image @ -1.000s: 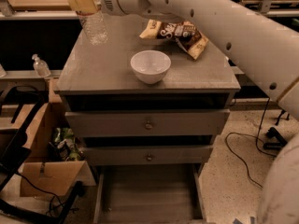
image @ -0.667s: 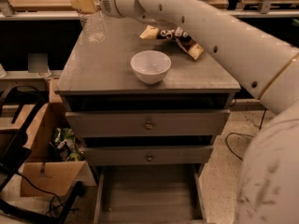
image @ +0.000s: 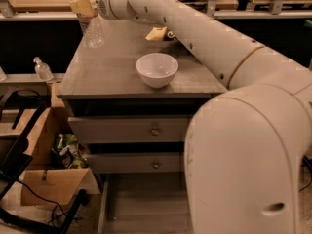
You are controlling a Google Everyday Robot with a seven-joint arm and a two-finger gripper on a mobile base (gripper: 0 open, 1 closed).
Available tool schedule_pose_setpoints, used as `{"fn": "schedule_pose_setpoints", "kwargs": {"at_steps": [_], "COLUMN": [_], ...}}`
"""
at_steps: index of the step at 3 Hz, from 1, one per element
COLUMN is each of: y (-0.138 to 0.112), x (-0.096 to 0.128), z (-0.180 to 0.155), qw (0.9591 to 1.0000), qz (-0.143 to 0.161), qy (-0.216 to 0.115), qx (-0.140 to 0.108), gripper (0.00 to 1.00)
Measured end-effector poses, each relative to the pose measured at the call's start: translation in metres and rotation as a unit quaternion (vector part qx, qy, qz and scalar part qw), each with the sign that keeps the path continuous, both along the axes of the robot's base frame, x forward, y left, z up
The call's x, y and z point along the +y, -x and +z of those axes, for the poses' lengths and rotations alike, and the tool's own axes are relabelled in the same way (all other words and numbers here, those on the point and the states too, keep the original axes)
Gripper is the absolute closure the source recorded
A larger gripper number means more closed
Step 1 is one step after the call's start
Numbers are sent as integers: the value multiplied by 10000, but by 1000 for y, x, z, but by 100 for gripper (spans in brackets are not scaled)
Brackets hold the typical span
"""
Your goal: Pick water bottle from bottom drawer and place on counter
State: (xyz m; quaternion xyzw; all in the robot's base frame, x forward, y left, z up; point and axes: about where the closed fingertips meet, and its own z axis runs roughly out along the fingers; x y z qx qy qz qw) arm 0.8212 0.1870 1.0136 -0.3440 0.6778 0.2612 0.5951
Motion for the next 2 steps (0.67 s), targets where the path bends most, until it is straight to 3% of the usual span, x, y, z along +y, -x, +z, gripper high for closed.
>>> {"fn": "schedule_pose_setpoints", "kwargs": {"at_steps": [2], "y": [-32], "x": [12], "z": [-48], "qw": [9983], "qz": [37], "qy": [-47], "qx": [571], "gripper": [100]}}
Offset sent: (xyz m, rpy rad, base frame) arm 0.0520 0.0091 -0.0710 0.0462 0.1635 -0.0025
